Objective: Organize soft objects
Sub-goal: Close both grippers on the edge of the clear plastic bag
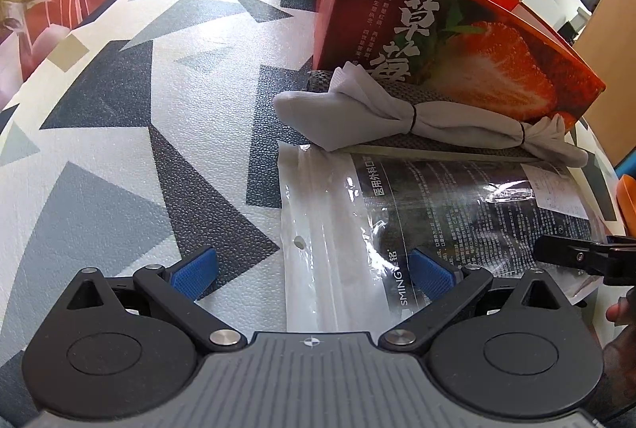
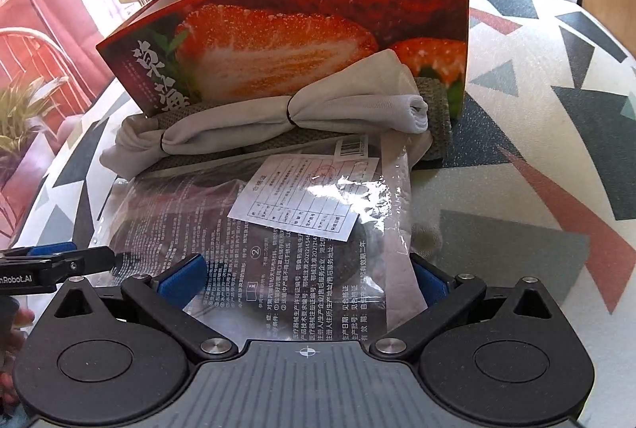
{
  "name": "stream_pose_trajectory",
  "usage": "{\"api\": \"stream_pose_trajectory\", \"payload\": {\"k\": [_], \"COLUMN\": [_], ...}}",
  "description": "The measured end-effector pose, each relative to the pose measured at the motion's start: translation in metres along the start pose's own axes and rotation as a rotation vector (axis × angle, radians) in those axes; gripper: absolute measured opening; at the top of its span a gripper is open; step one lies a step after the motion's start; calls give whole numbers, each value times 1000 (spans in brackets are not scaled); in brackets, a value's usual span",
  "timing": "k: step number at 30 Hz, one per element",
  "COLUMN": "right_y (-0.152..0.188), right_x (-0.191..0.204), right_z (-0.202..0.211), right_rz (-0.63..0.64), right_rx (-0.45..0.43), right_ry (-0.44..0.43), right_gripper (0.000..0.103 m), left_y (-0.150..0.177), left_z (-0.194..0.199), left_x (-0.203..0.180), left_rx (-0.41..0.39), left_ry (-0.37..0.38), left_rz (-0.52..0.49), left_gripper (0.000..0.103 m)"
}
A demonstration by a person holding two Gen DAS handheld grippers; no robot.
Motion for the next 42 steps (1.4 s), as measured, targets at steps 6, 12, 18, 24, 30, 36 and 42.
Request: {"api": "stream_pose_trajectory", "payload": {"k": [6,12,18,24,30,36,42], "right_y": [-4,-17,-36,-43,-48,-51,-48], "right_x": [-1,-12,-13,-9,-6,-6,4], "right_z": [0,19,18,0,-11,-20,-20], "right_rz": [-17,18,68,89,127,111,124], "right_rx": [26,-16,-13,17,46,68,84], "right_ry": [18,78,49,33,2,-20,-47], "right_gripper": [103,100,92,80,81,82,82], "left_y": [0,-1,-4,-20,-29,-41,-39], "left_z": [-1,-1,-1,-3,-12,-26,-26], "left_x": [-1,0,4,18,21,12,-5], "left_rx": [9,15,29,58,92,104,101], "left_ry": [1,10,28,96,121,132,177], "left_rz": [-37,-29,-14,64,55,32,7], "left_gripper": [103,103,103,80,80,88,85]}}
Point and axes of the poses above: each gripper's, at about its wrist camera, not at the fingertips, and z roughly against the way its jaws point, x to its left, y to its underside, the point moved 7 cm from there along -z, roughly the way its jaws point, and after that the axes turned 8 degrees about -x, right-handed, at the moved point
